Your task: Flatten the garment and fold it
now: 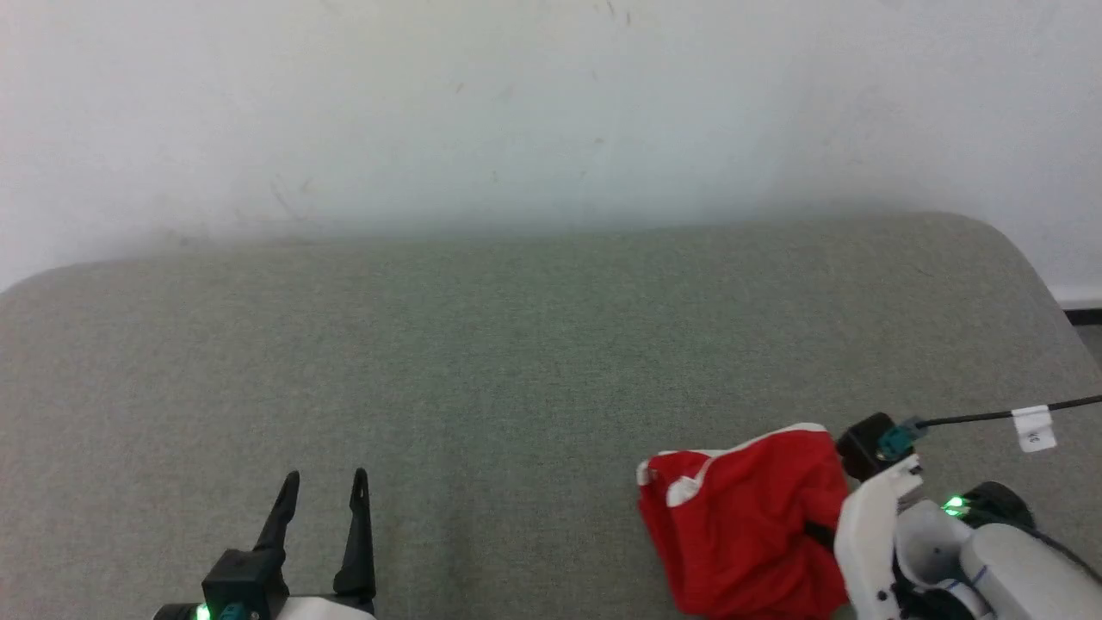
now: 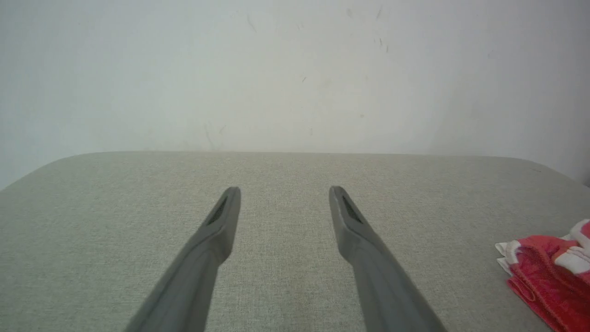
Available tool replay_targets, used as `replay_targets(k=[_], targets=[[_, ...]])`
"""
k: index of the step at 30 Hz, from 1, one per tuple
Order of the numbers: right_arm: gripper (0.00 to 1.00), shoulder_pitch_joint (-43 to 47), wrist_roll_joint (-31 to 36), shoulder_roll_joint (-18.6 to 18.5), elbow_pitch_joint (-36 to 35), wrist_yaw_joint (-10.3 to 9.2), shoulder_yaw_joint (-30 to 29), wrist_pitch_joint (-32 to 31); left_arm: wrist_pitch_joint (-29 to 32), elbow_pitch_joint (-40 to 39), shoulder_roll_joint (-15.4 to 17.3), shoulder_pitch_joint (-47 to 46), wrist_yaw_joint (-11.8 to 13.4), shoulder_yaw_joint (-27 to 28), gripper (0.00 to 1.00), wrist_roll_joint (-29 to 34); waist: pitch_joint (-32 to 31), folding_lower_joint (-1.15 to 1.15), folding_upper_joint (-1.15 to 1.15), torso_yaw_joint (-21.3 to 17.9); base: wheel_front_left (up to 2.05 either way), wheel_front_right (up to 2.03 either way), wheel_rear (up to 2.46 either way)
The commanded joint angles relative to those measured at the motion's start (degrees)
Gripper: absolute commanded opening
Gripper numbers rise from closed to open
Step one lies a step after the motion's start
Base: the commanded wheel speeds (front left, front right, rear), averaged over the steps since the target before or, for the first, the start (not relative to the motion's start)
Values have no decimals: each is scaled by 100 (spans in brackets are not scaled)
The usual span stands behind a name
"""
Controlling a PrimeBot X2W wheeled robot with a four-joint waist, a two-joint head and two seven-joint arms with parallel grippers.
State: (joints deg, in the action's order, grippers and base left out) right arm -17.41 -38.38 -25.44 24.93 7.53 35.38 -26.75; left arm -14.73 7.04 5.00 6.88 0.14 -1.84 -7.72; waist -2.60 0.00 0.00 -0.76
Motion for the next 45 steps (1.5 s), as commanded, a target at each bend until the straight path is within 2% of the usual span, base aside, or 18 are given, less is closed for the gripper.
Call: replay_targets(k=[1,8,12,16,17,19,25,29,34,37,42,45], targets=[[0,33,115,-105,-54,-4,-49,-53,-27,-42,-23,-11,52,11,100,-51,169,0,0,-322,0,0,0],[0,173,959,-737,-271,-4,-740,-405,-27,-189,-58,-282,22,-66,100,-13,761,0,0,-848,0,0,0],[0,58,1359,-975,-66,-4,-1189,-187,-27,-197,6,-563,-46,-124,100,79,1114,0,0,-956,0,0,0],[0,-64,1564,-961,378,-4,-1759,270,-27,-196,50,-804,-89,-153,100,135,1358,0,0,-934,0,0,0],[28,-88,1599,-935,473,-4,-1886,462,-27,-192,56,-853,-101,-162,100,143,1405,0,0,-912,0,0,0],[100,-123,1616,-808,729,-4,-2165,755,-27,-172,67,-914,-95,-150,100,154,1448,0,0,-885,0,0,0],[100,9,1948,-499,1316,-4,-2957,1307,-27,-96,23,-835,-3,-43,100,76,1324,0,0,-771,0,0,0],[100,323,2234,-198,1159,-4,-3722,1782,-27,-60,-5,-705,19,-19,100,55,1079,0,0,-692,0,0,0],[100,936,2590,389,182,-4,-4490,2135,-27,-11,-33,-533,49,28,100,25,710,0,0,-595,0,0,0],[100,1341,2770,912,-635,-4,-4804,2154,-27,16,-47,-453,48,26,100,18,505,0,0,-501,0,0,0],[100,1812,2831,1710,-1773,-4,-4739,2114,-27,94,-38,-304,60,50,100,19,227,0,0,-341,0,0,0],[100,1924,2795,1974,-2192,-4,-4540,2124,-27,129,5,-229,62,69,100,16,126,0,0,-250,0,0,0]])
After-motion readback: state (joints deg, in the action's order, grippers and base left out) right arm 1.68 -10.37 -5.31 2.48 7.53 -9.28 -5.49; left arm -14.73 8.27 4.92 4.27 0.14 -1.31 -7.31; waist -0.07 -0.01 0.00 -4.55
